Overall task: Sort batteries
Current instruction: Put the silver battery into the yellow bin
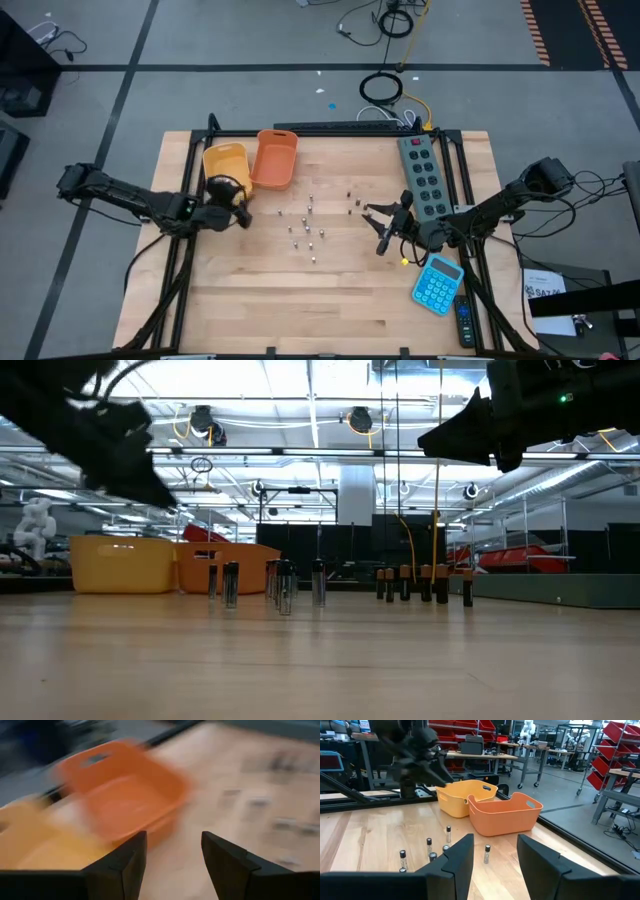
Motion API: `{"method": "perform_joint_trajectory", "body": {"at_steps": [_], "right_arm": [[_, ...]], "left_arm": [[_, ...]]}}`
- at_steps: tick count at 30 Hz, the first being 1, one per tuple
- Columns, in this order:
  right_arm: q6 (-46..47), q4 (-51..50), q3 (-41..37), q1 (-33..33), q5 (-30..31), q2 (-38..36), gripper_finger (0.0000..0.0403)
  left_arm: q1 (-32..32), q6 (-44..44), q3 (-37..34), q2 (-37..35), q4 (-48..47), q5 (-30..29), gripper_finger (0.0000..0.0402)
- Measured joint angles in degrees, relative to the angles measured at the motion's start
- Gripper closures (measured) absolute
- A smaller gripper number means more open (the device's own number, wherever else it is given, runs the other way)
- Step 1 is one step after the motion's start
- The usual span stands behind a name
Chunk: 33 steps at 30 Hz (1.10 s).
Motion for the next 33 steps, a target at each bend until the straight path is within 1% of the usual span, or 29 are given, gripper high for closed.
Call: {"method": "perform_joint_trajectory", "body": {"at_steps": [2,5,7,10,17,21,29,33], "right_arm": [[0.0,0.0,0.0,0.0,0.0,0.0,0.0259],[0.0,0.0,0.0,0.0,0.0,0.0,0.0259],[0.0,0.0,0.0,0.0,0.0,0.0,0.0259],[0.0,0.1,0.0,0.0,0.0,0.0,0.0259],[0.2,0.0,0.0,0.0,0.0,0.0,0.0259],[0.2,0.0,0.0,0.0,0.0,0.0,0.0259],[0.2,0.0,0.0,0.0,0.0,0.0,0.0259],[0.2,0.0,0.0,0.0,0.0,0.0,0.0259]], "left_arm": [[0.3,5.6,0.0,0.7,5.8,7.4,0.0202],[1.8,5.4,0.0,3.3,7.9,16.5,0.0202],[2.2,3.9,0.0,5.9,8.0,19.4,0.0201],[1.9,3.5,0.0,9.8,10.6,19.5,0.0201],[2.3,7.7,0.0,18.9,20.9,19.3,0.0201],[3.5,8.0,0.0,23.1,23.4,19.1,0.0201],[6.0,10.0,0.0,29.0,28.4,18.7,0.0201],[8.1,10.5,0.0,31.2,29.3,18.7,0.0201]]}}
